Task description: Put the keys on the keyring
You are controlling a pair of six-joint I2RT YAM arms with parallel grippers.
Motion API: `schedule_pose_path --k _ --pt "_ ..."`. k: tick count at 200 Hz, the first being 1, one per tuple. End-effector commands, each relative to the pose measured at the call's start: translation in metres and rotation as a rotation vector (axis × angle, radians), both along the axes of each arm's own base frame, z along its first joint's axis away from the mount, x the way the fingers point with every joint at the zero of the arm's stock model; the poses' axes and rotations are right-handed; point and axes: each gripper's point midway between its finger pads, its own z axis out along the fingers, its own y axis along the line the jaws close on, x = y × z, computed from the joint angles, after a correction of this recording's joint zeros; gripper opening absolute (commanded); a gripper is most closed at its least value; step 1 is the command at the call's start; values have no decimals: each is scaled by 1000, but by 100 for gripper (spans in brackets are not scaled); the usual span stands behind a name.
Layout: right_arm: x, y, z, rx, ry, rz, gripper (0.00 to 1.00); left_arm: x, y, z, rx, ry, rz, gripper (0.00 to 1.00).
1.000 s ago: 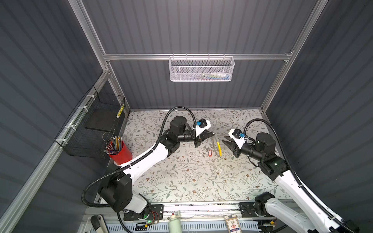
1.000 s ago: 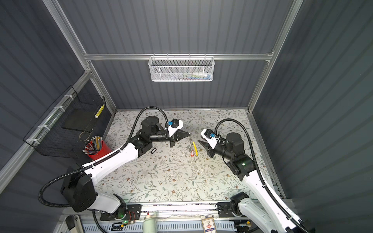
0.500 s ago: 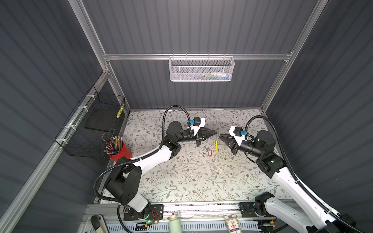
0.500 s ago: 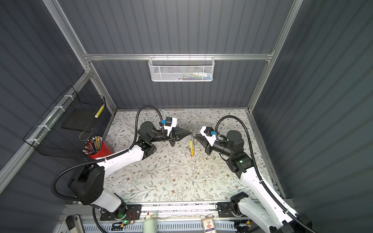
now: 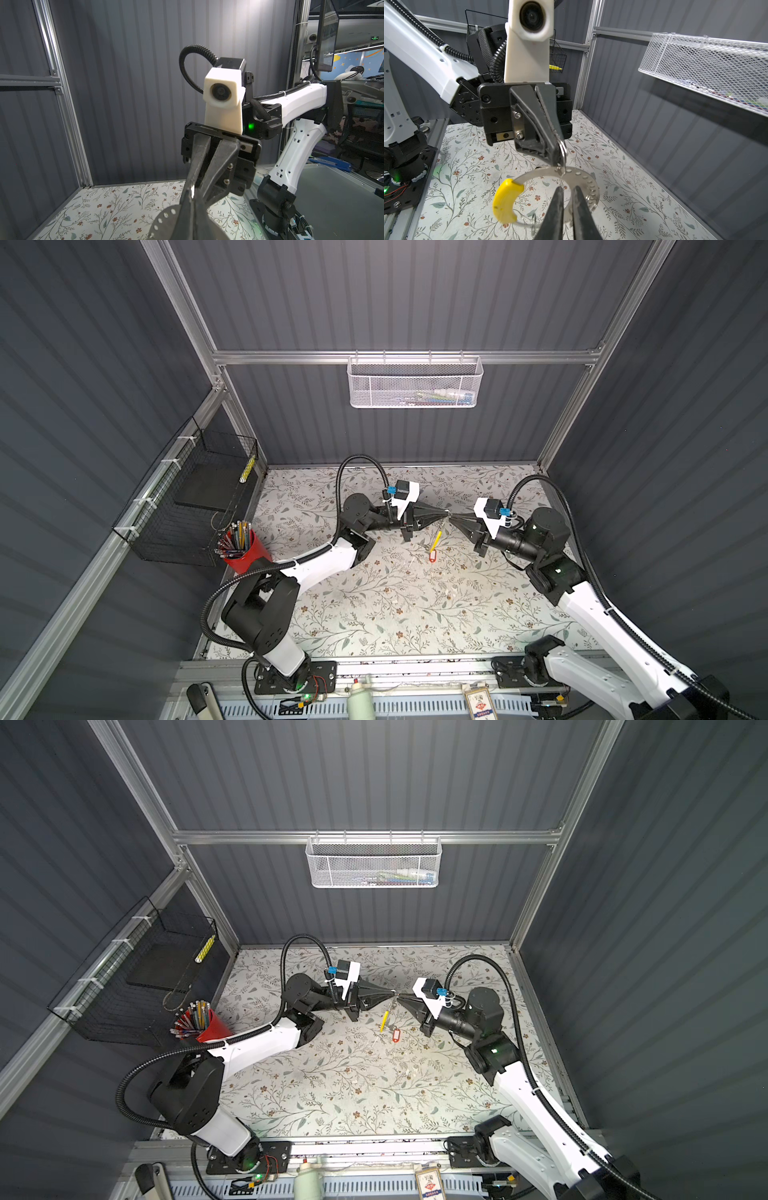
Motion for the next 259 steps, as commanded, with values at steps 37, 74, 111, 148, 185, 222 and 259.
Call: schedule_pose_path --k 37,74,111,148,185,222,259 --pt "-15 7 13 54 -40 101 15 -4 2 4 -13 -31 -35 0" --pt "-17 9 6 38 -6 128 16 -5 2 7 -16 -37 -41 0" --pt "-17 12 1 25 20 143 14 -7 3 8 -23 -37 -49 0" --pt "-19 10 8 42 -16 136 11 -8 2 5 -14 -33 -63 0" --pt "-24 8 10 50 -35 143 16 -9 2 3 -8 -29 -71 0" --pt "-21 8 7 48 -21 134 16 -11 2 4 -7 -32 -87 0" --pt "-23 9 9 55 -22 149 13 -13 3 3 -3 -33 -94 0"
